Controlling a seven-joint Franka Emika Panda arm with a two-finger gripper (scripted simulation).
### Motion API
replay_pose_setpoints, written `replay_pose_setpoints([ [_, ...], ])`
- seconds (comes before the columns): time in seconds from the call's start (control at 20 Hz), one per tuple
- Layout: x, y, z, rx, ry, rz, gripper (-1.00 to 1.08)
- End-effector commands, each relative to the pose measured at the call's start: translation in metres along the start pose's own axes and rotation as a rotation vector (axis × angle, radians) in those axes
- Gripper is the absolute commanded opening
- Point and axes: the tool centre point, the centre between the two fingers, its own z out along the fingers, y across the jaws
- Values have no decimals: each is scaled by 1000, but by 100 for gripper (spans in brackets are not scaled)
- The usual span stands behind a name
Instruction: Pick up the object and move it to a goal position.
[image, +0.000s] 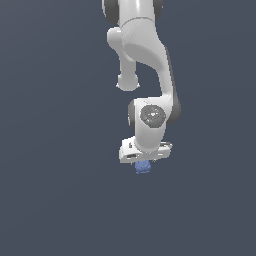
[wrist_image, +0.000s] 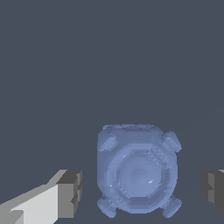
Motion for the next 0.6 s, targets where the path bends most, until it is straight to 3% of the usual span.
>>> replay_pose_setpoints([
  [0.0,-1,0,14,0,-1,-1,100],
  [0.45,1,0,34,0,-1,-1,100],
  [0.5,1,0,34,0,-1,-1,-100],
  [0.55,1,0,34,0,-1,-1,-100],
])
